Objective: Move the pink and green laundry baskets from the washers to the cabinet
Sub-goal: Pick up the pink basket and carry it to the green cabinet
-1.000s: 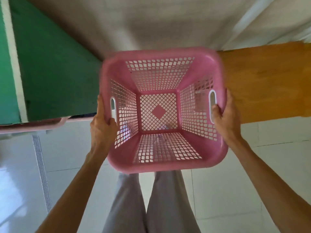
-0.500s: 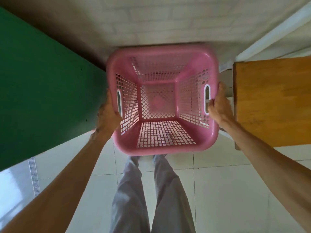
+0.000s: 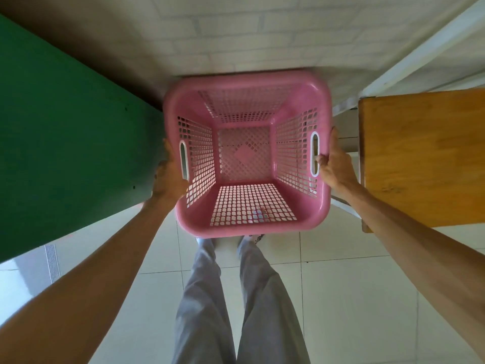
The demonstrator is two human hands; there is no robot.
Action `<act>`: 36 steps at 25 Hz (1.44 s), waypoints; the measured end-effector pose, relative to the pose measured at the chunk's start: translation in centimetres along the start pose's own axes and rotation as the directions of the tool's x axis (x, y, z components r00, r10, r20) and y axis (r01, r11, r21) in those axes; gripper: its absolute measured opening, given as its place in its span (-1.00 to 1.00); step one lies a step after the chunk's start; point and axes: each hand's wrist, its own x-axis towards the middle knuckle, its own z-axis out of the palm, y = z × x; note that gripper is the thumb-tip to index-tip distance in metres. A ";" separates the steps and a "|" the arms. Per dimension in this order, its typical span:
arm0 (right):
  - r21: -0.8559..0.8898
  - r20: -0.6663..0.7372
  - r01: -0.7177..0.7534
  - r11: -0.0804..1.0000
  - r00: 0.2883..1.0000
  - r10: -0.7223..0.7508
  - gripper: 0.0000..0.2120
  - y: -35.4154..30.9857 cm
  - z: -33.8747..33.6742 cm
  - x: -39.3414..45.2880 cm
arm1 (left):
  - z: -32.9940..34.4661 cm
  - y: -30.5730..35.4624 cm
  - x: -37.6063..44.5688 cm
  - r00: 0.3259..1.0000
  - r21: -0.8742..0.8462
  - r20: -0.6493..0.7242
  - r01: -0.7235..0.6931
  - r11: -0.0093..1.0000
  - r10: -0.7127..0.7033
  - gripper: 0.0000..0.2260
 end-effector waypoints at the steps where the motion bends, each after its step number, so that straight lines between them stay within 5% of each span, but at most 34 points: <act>1: -0.013 0.016 -0.005 1.000 1.000 0.005 -0.28 0.0 -0.3 -0.2 | -0.4 0.1 -0.2 0.999 -0.013 0.034 0.019 1.000 -0.019 0.06; 4: -0.113 0.100 -0.016 0.993 0.995 0.027 -0.24 -1.4 -2.6 -1.6 | -3.0 1.9 -2.2 0.995 -0.086 0.084 0.065 0.994 -0.058 0.01; 8: -0.240 0.201 0.158 0.958 0.973 -0.110 -0.45 -5.4 -8.0 -7.0 | -9.6 6.1 -9.2 0.981 -0.151 0.087 -0.160 0.975 0.175 -0.26; 12: -0.243 0.210 0.213 0.946 0.964 -0.164 -0.09 -6.9 -12.2 -13.5 | -16.1 8.4 -19.9 0.955 0.080 0.119 -0.281 0.956 0.270 -0.41; 18: -0.291 0.075 0.187 0.938 0.982 -0.172 -0.31 -11.3 -19.5 -29.4 | -21.8 8.2 -31.5 0.939 0.332 0.109 -0.344 0.878 0.327 -0.36; 25: -0.396 0.055 0.225 0.890 0.974 -0.222 0.04 -9.3 -22.3 -40.6 | -24.2 6.8 -41.7 0.878 0.451 0.000 -0.428 0.783 0.479 -0.31; 30: -0.418 -0.013 0.233 0.878 0.965 -0.262 -0.24 -6.4 -23.5 -51.7 | -21.7 6.3 -49.2 0.828 0.494 -0.035 -0.473 0.730 0.560 -0.30; 36: -0.379 -0.110 0.095 0.921 0.983 -0.147 0.05 4.3 -26.2 -57.2 | -17.5 9.7 -56.6 0.799 0.532 0.051 -0.529 0.661 0.599 -0.24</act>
